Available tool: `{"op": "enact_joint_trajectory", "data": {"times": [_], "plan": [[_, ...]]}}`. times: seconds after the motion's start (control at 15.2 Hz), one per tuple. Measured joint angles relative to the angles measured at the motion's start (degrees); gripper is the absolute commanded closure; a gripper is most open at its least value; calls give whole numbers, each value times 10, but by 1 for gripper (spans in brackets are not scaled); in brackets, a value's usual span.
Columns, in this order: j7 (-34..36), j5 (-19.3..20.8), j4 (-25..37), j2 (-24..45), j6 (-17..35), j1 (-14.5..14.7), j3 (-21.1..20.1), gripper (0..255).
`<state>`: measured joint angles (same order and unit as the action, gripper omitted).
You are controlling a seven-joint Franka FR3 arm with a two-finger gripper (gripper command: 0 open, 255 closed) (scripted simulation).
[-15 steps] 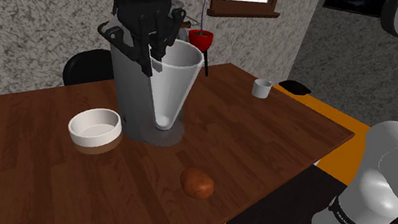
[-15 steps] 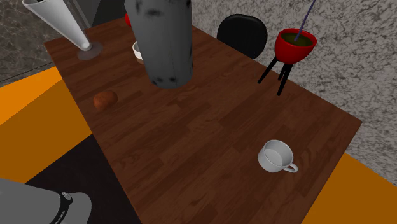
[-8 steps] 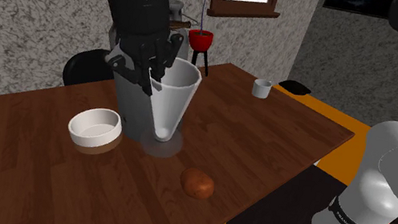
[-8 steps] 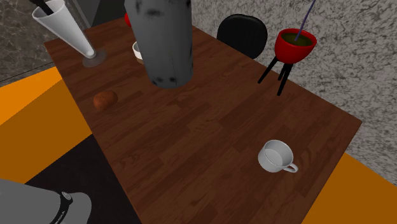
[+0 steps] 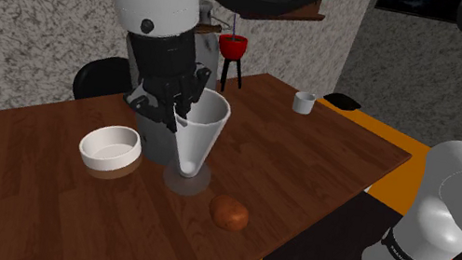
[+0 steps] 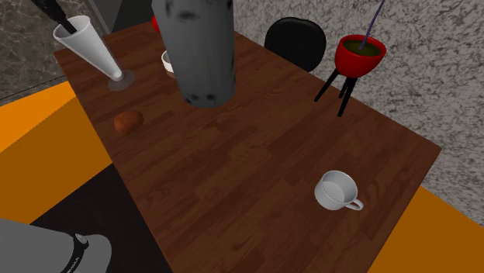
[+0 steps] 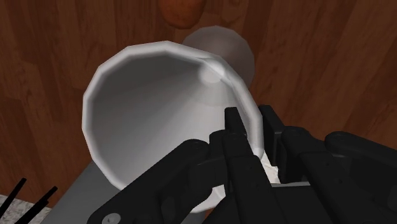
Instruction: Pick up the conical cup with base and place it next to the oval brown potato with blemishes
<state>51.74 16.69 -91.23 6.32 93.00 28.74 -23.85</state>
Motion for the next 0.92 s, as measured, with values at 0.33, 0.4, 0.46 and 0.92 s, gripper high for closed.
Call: {"op": "enact_joint_trajectory", "data": {"times": [0.33,0.4,0.46,0.92], "plan": [[8,-1,-43,-5,37,-2,1,255],[10,1,-47,-2,45,-2,1,255],[11,0,-59,-4,54,-3,2,255],[25,5,-106,1,104,-4,3,255]]}}
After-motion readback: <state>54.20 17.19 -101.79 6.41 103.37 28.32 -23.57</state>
